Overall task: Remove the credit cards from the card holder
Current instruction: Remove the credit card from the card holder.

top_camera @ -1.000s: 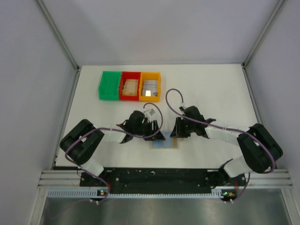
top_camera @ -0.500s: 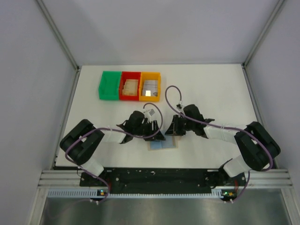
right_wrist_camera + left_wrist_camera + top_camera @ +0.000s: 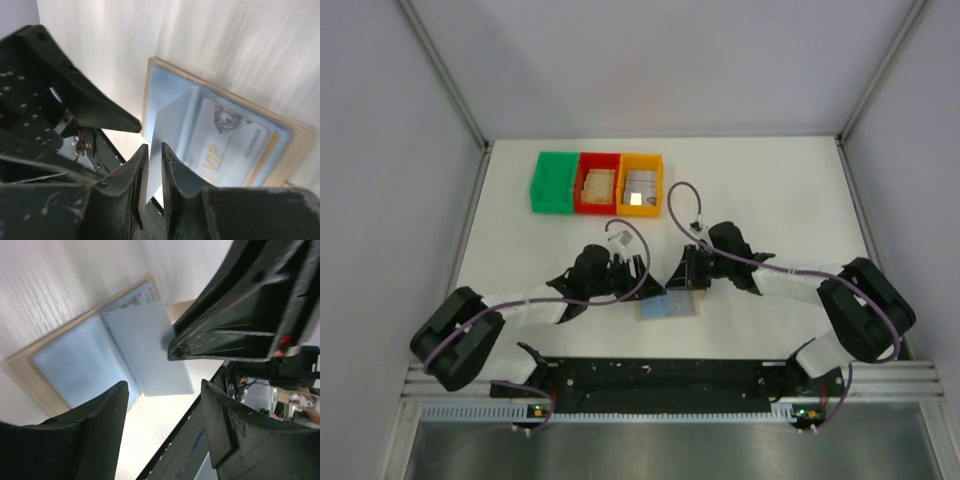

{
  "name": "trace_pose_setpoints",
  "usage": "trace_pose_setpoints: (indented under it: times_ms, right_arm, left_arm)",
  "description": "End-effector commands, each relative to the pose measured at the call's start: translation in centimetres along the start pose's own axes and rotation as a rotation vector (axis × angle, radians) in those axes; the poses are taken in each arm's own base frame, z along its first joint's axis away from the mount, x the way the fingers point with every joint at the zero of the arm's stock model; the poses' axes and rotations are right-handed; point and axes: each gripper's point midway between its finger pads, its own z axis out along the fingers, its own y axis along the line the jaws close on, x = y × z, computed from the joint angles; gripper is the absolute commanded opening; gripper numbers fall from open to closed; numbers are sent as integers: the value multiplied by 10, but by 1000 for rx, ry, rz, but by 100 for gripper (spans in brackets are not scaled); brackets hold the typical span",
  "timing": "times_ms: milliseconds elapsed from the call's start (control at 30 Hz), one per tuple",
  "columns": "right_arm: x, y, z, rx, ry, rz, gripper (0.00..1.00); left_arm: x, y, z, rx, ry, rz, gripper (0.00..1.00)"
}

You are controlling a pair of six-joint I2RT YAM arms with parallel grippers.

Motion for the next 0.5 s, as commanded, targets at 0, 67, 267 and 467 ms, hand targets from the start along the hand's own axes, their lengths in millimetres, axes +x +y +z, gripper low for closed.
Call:
trace_pose_setpoints:
  times_ms: [0,67,267,467]
  right_arm:
    - [-4,28,11,-72,20,-65,18]
    - [-2,29,17,-68,32,-71,20]
    - [6,35,39,-65,85,-95,36]
    - [-5,48,34,-21,65,-169,51]
  left_arm:
    - [-33,-21,-24,23,-189,54,64]
    - [-39,-23,-35,9,-240,72,65]
    - [-48,-34,-57,3,-308,111,66]
    - [-49,-49,-63,47,-305,119,65]
